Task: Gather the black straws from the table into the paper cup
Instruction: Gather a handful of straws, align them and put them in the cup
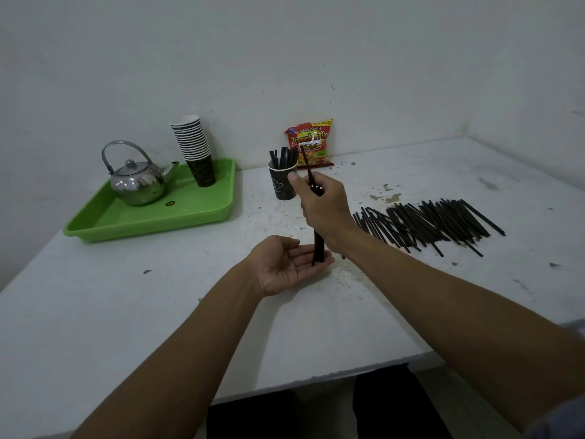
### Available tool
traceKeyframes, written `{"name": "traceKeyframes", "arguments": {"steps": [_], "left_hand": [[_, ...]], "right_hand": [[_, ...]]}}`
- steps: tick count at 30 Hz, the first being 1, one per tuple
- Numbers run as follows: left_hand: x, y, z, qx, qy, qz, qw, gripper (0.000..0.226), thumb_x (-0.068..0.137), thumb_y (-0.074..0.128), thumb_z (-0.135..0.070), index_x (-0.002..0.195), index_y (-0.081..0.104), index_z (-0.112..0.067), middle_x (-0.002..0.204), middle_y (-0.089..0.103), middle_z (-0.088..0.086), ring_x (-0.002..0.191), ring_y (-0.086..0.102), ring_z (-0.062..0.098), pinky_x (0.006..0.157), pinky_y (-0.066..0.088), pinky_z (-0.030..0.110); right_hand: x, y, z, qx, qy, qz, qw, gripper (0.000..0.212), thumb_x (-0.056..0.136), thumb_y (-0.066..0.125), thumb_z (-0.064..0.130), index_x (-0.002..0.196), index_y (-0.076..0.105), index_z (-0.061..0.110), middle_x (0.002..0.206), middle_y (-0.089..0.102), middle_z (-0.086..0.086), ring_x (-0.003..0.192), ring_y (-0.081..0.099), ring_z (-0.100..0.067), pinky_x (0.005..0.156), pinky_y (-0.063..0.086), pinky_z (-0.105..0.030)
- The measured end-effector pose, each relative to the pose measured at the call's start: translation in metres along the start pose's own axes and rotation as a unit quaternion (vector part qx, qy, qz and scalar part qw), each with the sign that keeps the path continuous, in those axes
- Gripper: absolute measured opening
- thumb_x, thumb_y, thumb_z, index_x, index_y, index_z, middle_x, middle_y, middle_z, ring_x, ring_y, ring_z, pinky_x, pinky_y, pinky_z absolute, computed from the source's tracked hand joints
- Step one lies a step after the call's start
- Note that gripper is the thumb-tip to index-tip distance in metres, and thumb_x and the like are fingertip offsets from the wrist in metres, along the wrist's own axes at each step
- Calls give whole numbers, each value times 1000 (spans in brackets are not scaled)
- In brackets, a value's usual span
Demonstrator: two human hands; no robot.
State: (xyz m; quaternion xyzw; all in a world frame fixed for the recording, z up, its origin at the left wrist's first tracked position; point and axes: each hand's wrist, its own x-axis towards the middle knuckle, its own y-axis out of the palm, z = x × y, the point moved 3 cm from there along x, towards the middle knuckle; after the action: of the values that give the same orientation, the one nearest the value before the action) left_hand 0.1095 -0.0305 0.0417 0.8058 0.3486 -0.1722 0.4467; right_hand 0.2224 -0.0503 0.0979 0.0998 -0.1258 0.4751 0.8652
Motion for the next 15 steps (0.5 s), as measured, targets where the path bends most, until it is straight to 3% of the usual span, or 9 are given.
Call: {"name": "traceKeyframes", "arguments": {"steps": [2, 5, 7, 10, 12, 15], "left_hand": [[-1, 1, 1, 4, 0, -2, 1000, 45, 106, 32, -13, 121, 56, 21, 121, 64, 38, 108, 63, 51, 85, 55, 59], [-1, 1, -1, -4, 5, -8, 1000, 44, 106, 33, -13, 125, 53, 21, 125, 61, 39, 107, 63, 52, 91, 55, 57], [-2, 1, -3, -9, 8, -10, 1000, 44, 106, 32, -13, 123, 54, 21, 124, 62, 39, 108, 62, 53, 86, 56, 59], [-2, 0, -5, -14, 9, -4, 1000, 45, 106, 30, -12, 124, 53, 22, 125, 62, 36, 110, 62, 52, 84, 55, 60], [-2, 0, -6, -10, 11, 2, 1000, 45, 106, 29, -12, 126, 53, 21, 126, 62, 36, 106, 66, 50, 85, 55, 59], [-4, 2, -4, -5, 13, 3, 1000, 44, 107, 28, -12, 119, 55, 21, 110, 68, 38, 87, 72, 50, 79, 58, 57]], "right_hand": [[1, 0, 4, 10, -2, -9, 1000, 36, 103, 60, 21, 67, 57, 17, 41, 48, 18, 38, 47, 2, 44, 35, -9], [4, 1, 13, 33, -12, -8, 999, 38, 104, 58, 20, 66, 55, 18, 41, 47, 17, 36, 45, 2, 42, 35, -8], [3, 3, 15, 28, -18, 0, 999, 38, 102, 62, 22, 68, 54, 9, 45, 46, 14, 39, 42, -1, 42, 36, -14], [-3, 4, 7, 33, -10, 10, 999, 39, 98, 68, 22, 81, 54, -10, 52, 48, -5, 42, 43, -16, 43, 41, -25], [-7, 4, -1, 41, 0, 13, 999, 36, 96, 70, 21, 79, 55, -6, 53, 48, -7, 43, 45, -17, 46, 43, -27], [-10, 2, -11, 30, 12, -7, 999, 37, 95, 72, 23, 66, 52, 11, 50, 47, -1, 42, 47, -16, 48, 44, -30]]}}
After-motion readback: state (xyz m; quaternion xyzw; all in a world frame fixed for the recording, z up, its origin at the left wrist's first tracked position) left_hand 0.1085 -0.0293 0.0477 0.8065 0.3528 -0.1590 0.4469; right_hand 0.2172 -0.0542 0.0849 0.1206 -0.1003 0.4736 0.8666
